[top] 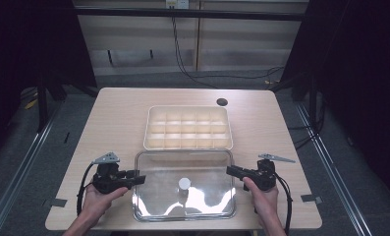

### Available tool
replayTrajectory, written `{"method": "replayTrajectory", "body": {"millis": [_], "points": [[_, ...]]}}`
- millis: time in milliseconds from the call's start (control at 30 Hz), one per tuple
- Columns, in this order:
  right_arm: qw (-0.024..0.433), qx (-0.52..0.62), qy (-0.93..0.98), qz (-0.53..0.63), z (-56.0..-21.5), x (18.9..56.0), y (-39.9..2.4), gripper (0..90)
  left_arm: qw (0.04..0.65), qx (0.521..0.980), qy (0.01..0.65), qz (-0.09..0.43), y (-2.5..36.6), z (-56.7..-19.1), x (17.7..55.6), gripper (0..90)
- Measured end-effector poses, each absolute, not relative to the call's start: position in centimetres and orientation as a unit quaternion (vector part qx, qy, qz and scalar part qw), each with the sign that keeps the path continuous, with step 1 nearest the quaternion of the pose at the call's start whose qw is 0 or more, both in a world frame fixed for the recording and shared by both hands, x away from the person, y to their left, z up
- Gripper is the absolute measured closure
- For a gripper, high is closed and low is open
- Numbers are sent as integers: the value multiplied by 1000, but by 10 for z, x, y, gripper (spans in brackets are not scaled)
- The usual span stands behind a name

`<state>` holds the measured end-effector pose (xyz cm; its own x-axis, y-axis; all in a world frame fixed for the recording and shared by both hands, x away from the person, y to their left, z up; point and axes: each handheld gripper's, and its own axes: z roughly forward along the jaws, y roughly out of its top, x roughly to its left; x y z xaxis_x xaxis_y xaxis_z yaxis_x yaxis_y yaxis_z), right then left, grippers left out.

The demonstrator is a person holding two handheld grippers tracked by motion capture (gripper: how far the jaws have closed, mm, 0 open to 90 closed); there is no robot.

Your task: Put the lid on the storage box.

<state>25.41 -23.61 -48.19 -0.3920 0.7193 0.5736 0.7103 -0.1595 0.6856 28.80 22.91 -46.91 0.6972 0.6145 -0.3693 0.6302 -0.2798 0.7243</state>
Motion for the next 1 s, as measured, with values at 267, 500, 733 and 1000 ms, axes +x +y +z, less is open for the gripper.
{"method": "replayTrajectory", "body": {"millis": [267,500,733,1000], "points": [[17,545,649,530,-475,253,-234,717,469,796,383,-10,233,-464,288,623],[30,540,652,532,-466,252,-234,720,483,788,382,-7,235,-457,288,656],[35,537,649,538,-461,251,-234,730,489,786,378,0,237,-451,287,676],[45,533,646,545,-451,249,-233,739,501,782,371,12,238,-442,286,717]]}}
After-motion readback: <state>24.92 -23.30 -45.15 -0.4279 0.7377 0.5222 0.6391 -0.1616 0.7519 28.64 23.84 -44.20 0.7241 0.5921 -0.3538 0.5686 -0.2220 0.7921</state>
